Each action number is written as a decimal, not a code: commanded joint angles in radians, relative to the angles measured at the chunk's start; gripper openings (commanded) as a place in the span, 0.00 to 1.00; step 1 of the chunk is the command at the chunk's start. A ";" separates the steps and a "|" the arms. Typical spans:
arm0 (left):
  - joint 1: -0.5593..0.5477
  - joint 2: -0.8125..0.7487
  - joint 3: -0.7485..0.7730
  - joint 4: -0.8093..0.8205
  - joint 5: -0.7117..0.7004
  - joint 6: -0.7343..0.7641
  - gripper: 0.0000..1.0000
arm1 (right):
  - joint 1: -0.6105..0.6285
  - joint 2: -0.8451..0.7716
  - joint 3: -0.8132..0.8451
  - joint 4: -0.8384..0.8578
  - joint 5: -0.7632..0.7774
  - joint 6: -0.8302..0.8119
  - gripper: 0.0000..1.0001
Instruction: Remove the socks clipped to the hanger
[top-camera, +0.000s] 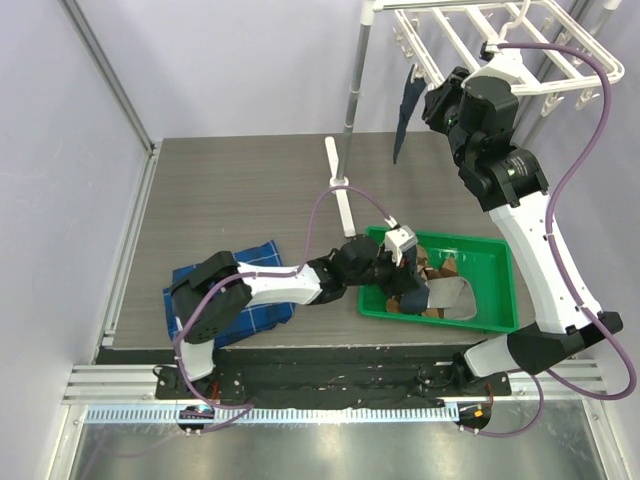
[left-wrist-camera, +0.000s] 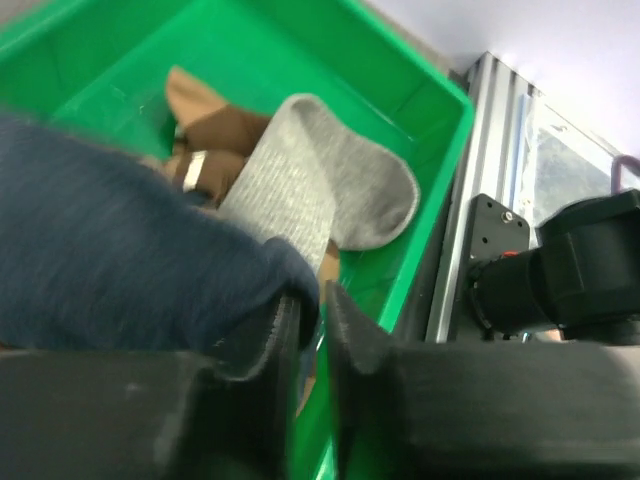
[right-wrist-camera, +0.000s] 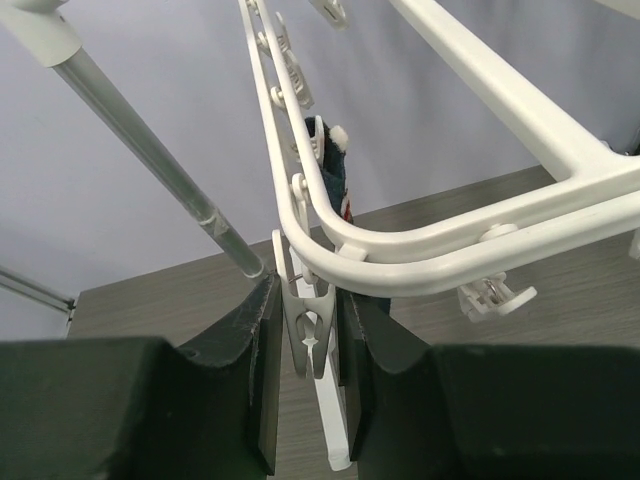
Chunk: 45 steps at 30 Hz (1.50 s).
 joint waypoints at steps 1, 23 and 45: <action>0.003 0.007 0.015 0.100 -0.040 -0.051 0.36 | -0.005 -0.044 0.020 0.025 -0.009 -0.012 0.03; 0.058 -0.066 0.433 -0.305 -0.543 0.347 0.98 | -0.041 -0.090 0.005 0.024 -0.095 -0.014 0.02; 0.161 0.283 0.800 -0.106 -0.526 0.456 1.00 | -0.059 -0.099 -0.027 0.041 -0.132 0.043 0.01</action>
